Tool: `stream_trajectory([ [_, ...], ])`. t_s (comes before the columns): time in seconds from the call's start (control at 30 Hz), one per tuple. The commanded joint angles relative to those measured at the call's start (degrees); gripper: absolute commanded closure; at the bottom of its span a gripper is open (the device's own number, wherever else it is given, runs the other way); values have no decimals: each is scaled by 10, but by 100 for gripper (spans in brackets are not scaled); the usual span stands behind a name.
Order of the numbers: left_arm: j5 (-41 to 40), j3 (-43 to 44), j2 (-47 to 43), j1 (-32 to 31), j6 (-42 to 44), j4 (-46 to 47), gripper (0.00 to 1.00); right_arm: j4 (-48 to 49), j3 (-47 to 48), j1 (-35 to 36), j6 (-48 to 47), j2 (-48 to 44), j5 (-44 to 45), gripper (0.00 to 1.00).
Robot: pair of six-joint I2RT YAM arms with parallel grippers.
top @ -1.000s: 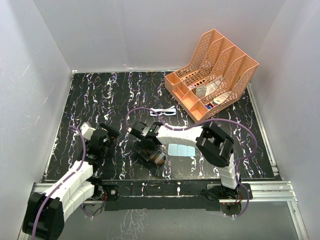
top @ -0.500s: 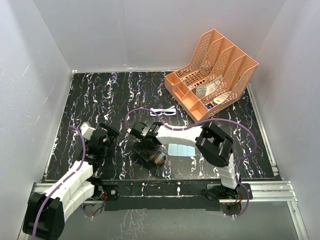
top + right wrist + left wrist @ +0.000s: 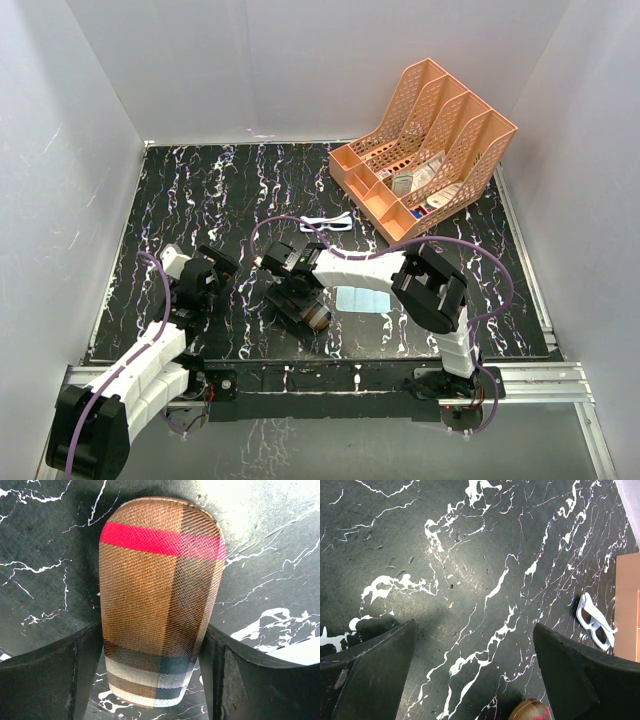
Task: Organize the sunglasses
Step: Pick up the sunglasses case from the center of the board.
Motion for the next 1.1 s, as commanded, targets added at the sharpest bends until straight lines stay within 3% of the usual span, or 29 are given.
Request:
stream_trajectory([
  [0.0, 5, -9, -7, 3, 2, 5, 2, 5, -10, 2, 6, 12, -32, 31],
  [0.43, 4, -12, -7, 4, 2, 6, 1, -6, -1, 2, 13, 25, -26, 49],
  [0.53, 4, -12, -6, 4, 1, 6, 1, -8, -1, 3, 13, 29, -23, 67],
  [0.57, 4, -12, -7, 4, 1, 7, 1, -8, -1, 3, 13, 32, -24, 82],
  [0.6, 4, -13, -7, 5, 1, 7, 2, -8, -1, 3, 13, 33, -25, 90],
  [0.67, 5, -13, -7, 5, 1, 7, 2, -7, -1, 3, 13, 35, -25, 100],
  [0.9, 5, -12, -6, 6, 2, 7, 1, -3, -1, 3, 12, 39, -40, 95],
  [0.93, 5, -13, -6, 6, 3, 7, 1, -3, -1, 3, 12, 39, -41, 100],
  [1.07, 4, -12, -7, 6, 3, 4, 1, 4, -1, 3, 16, 28, -38, 100],
])
